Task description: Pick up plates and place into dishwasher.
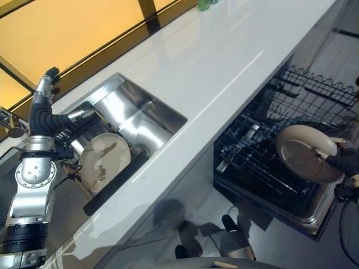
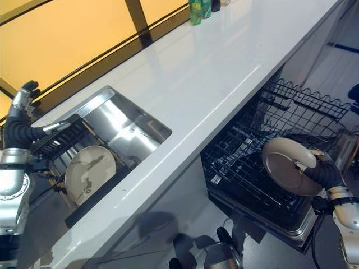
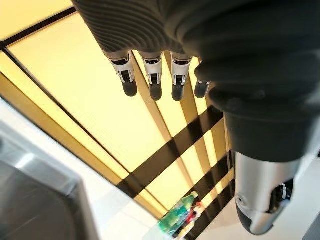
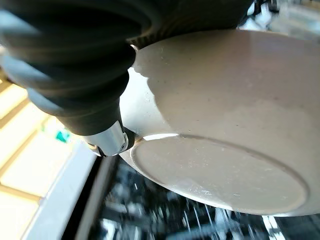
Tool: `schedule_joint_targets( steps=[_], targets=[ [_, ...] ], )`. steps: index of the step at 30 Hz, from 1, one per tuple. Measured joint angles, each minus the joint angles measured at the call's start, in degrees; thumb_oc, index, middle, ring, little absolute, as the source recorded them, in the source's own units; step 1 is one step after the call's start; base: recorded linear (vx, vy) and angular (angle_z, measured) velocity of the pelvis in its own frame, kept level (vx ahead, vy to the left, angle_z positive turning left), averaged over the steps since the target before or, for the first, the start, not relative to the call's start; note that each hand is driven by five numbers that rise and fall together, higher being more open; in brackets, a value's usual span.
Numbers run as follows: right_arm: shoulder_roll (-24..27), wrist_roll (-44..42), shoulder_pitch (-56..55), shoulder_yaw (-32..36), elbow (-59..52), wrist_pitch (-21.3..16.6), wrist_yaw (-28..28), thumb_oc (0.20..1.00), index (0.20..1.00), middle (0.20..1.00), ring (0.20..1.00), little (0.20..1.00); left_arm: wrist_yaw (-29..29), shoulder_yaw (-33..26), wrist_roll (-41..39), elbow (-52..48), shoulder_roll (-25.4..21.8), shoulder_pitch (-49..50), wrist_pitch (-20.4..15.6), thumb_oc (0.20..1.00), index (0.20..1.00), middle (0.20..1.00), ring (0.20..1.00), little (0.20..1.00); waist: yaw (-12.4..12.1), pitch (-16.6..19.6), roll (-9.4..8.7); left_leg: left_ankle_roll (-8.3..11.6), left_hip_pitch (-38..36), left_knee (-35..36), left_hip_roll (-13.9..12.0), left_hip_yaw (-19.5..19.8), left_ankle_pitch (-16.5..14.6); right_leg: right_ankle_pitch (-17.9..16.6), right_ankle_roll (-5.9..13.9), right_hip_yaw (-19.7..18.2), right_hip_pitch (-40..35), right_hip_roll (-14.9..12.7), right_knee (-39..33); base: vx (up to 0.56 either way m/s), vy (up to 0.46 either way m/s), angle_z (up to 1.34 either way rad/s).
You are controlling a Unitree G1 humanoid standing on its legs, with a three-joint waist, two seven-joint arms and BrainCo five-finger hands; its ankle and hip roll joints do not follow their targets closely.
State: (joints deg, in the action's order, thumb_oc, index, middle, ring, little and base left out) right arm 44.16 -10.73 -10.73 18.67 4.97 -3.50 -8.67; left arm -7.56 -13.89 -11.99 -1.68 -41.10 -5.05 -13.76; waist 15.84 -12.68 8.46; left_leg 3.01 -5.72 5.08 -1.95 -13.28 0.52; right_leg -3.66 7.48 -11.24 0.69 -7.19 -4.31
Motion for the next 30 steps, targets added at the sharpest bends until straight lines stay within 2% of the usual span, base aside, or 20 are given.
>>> schedule_joint_targets(
  steps=[3,7,14,15,19,24,27,30],
  targets=[
    [0.82,-0.03,1.94,-1.38,4.67,0.38,-0.92,0.2,0.2,0.2,0.2,0.2,-0.45,1.22,0.0,0.0,-0.05,-0.89,0.63,1.0,1.0,1.0,1.0,1.0,-1.29,-0.17,0.11,-0.01,0.42,-0.01,0.01,0.95,0.23,-0.01,-0.1,1.02,-0.12,-0.13,-0.04,0.02,-0.098,0.19],
    [1.93,-0.01,2.88,-1.51,5.45,0.47,-3.24,0.2,0.2,0.2,0.2,0.2,-0.38,1.45,-0.01,0.0,-0.13,-1.09,1.05,1.0,1.0,1.0,1.0,1.0,-2.7,-0.26,-0.01,0.02,0.41,-0.01,-0.08,1.64,0.26,0.06,-0.18,2.43,-0.62,-0.22,-0.22,0.01,-0.107,0.1],
    [2.08,-0.02,4.37,-5.69,10.87,1.41,-7.52,0.2,0.2,0.2,0.2,0.2,-0.37,1.73,0.01,-0.01,-0.86,-2.48,1.27,1.0,1.0,1.0,1.0,1.0,-3.3,-0.62,-0.48,0.1,0.68,-0.01,-0.07,3.06,0.37,0.09,-0.28,3.88,-1.39,-0.37,-0.79,-0.06,-0.055,0.1],
    [2.08,0.03,4.39,-6.68,11.81,1.46,-8.34,0.2,0.2,0.2,0.2,0.2,-0.37,2.1,0.01,-0.13,-1.27,-2.95,1.48,1.0,1.0,1.0,1.0,1.0,-4.02,-0.65,-0.44,0.1,0.88,-0.01,-0.07,3.14,0.38,0.1,-0.29,3.93,-1.23,-0.37,-0.79,-0.07,-0.059,0.01],
    [2.29,1.69,6.09,-9.35,15.24,1.44,-10.46,0.2,0.2,0.2,0.2,0.2,-0.36,3.94,0.02,-1.98,-4.39,-4.83,2.4,1.0,1.0,1.0,1.0,1.0,-4.23,-1.62,-0.78,0.17,1.64,-0.03,-0.06,3.96,0.61,-0.02,-0.42,4.21,-0.66,-0.33,-0.77,-0.06,-0.068,0.03],
    [4.2,3.74,10.1,-13.2,17.92,1.1,-12.2,0.2,0.2,0.2,0.2,0.2,-0.37,6.1,0.0,-2.03,-5.19,-9.0,3.47,1.0,1.0,1.0,1.0,1.0,-4.38,-2.6,-1.4,0.23,1.53,-0.04,-0.12,4.23,0.65,-0.01,-0.44,4.52,-0.94,-0.28,-0.78,-0.04,-0.052,0.03],
    [4.4,5.58,12.3,-15.5,18.97,0.77,-12.21,0.2,0.2,0.2,0.2,0.2,-0.43,7.32,0.0,-2.0,-5.45,-10.81,4.33,1.0,1.0,1.0,1.0,1.0,-4.43,-2.99,-1.66,0.25,1.55,-0.04,-0.1,4.43,0.66,-0.02,-0.44,4.9,-0.99,-0.31,-0.77,-0.1,-0.016,0.04],
    [4.41,6.3,14.07,-17.72,19.27,0.47,-12.1,0.2,0.2,0.2,0.2,0.2,-0.44,10.24,-0.01,-2.01,-8.18,-12.98,4.53,1.0,1.0,1.0,1.0,1.0,-4.58,-3.83,-2.0,0.3,2.0,-0.03,-0.11,5.07,0.94,-0.06,-0.51,5.53,-0.91,-0.33,-0.77,-0.06,-0.018,0.1]
  ],
)
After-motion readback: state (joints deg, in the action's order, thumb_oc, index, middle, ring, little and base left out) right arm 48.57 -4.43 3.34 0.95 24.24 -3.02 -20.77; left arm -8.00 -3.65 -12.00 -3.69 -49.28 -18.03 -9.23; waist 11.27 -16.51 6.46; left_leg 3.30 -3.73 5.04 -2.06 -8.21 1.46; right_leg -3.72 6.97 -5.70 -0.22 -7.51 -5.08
